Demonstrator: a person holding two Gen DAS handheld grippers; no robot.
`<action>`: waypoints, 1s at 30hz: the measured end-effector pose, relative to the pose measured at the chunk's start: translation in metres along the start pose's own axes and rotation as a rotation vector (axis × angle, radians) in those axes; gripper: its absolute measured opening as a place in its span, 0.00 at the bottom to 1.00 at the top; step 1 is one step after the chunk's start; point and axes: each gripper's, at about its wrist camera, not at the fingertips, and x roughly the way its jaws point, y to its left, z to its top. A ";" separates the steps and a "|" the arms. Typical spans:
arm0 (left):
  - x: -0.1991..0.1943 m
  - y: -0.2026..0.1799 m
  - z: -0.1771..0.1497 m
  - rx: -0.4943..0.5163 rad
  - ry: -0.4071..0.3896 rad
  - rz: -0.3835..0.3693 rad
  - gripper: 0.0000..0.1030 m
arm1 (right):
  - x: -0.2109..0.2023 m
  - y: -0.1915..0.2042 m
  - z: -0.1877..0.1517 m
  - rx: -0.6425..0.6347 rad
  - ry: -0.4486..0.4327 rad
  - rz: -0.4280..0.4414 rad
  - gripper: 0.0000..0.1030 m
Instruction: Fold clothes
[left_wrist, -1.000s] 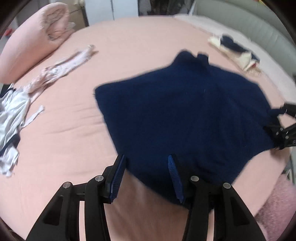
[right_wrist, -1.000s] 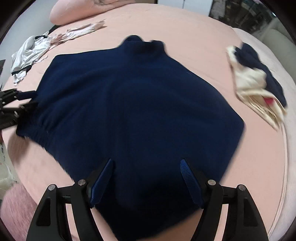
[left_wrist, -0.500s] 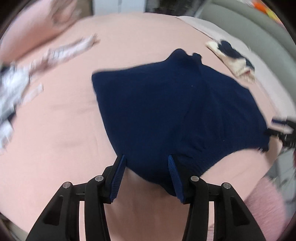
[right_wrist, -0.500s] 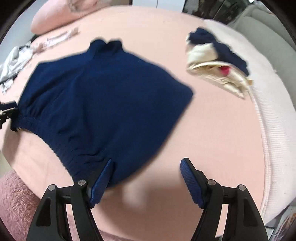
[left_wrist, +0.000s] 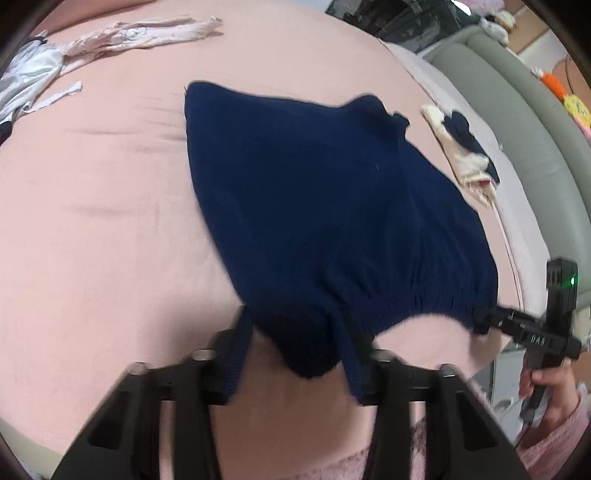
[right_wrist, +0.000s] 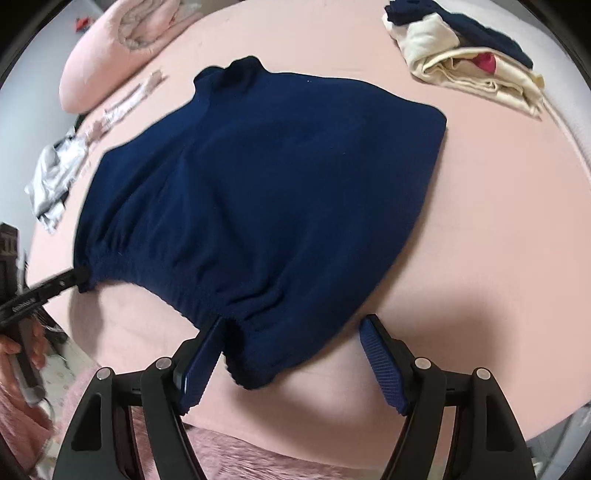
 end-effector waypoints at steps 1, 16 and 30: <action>-0.001 -0.002 0.001 -0.003 -0.009 0.008 0.16 | -0.001 -0.002 0.001 0.011 -0.009 0.014 0.63; -0.001 -0.012 -0.011 0.060 0.011 0.045 0.13 | -0.044 0.002 -0.024 -0.130 0.005 -0.082 0.35; -0.013 -0.021 0.056 0.252 -0.148 0.231 0.34 | -0.026 0.050 0.013 -0.279 -0.110 -0.197 0.36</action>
